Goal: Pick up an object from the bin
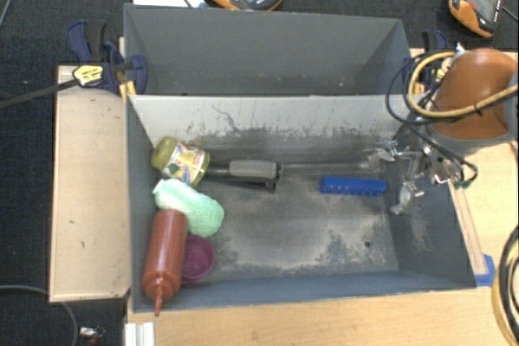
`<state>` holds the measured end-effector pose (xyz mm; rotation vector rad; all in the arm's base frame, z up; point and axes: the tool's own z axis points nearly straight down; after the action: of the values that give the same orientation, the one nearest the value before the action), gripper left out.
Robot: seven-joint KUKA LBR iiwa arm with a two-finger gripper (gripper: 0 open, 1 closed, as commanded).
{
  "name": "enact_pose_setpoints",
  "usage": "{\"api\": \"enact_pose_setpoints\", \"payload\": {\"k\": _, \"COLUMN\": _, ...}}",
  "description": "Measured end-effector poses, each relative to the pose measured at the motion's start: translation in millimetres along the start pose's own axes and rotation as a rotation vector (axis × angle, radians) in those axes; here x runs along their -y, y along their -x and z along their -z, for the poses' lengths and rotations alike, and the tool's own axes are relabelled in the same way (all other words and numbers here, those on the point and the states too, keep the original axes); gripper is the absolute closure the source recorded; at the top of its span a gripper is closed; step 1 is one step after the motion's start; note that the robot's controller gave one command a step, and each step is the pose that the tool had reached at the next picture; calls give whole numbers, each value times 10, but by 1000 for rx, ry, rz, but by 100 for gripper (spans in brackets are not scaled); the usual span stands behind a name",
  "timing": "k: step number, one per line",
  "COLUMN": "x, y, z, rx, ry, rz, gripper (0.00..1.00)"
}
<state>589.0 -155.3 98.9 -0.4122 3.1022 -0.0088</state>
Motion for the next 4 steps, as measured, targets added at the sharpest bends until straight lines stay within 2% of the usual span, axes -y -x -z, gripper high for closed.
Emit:
{"api": "enact_pose_setpoints", "payload": {"k": 1, "x": -572, "y": 143, "z": -279, "rx": 21, "ry": 8, "rz": -317, "gripper": 0}}
{"api": "enact_pose_setpoints", "payload": {"k": 2, "x": -392, "y": 129, "z": -277, "rx": 8, "ry": 0, "rz": -72, "gripper": 100}}
{"api": "enact_pose_setpoints", "payload": {"k": 3, "x": -393, "y": 129, "z": -276, "rx": 8, "ry": 1, "rz": -73, "gripper": 100}}
{"api": "enact_pose_setpoints", "payload": {"k": 4, "x": -392, "y": 133, "z": -101, "rx": 10, "ry": 0, "rz": -74, "gripper": 100}}
